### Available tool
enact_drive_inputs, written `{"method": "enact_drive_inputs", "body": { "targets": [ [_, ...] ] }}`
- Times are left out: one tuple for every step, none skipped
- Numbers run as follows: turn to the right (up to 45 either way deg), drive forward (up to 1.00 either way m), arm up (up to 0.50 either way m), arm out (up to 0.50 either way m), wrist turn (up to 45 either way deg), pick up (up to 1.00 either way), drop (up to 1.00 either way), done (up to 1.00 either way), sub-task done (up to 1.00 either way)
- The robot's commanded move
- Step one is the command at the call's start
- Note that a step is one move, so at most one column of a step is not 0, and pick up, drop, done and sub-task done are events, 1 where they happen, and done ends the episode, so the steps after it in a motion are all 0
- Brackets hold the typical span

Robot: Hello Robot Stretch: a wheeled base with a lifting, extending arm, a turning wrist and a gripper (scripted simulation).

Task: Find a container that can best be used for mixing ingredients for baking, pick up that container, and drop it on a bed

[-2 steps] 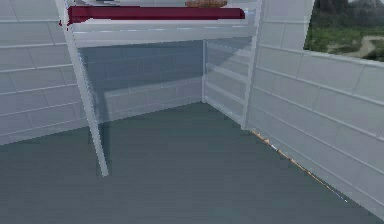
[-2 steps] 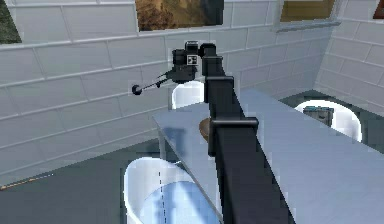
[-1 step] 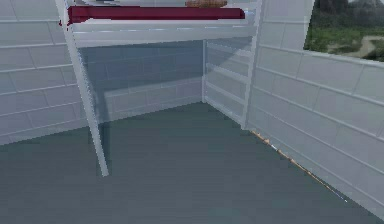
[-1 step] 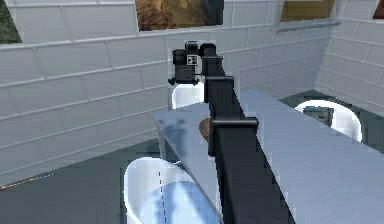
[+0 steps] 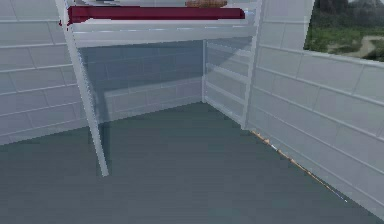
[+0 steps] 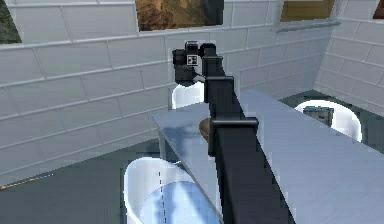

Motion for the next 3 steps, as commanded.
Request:
{"method": "enact_drive_inputs", "body": {
  "targets": [
    [0.0, 0.00, 0.00, 0.00, 15.0, 0.00, 0.00, 0.00, 0.00],
    [0.0, 0.00, -0.26, 0.00, 0.0, 0.00, 0.00, 0.00, 0.00],
    [0.0, 0.00, 0.00, 0.00, 0.0, 1.00, 0.00, 0.00, 0.00]
  ]
}}
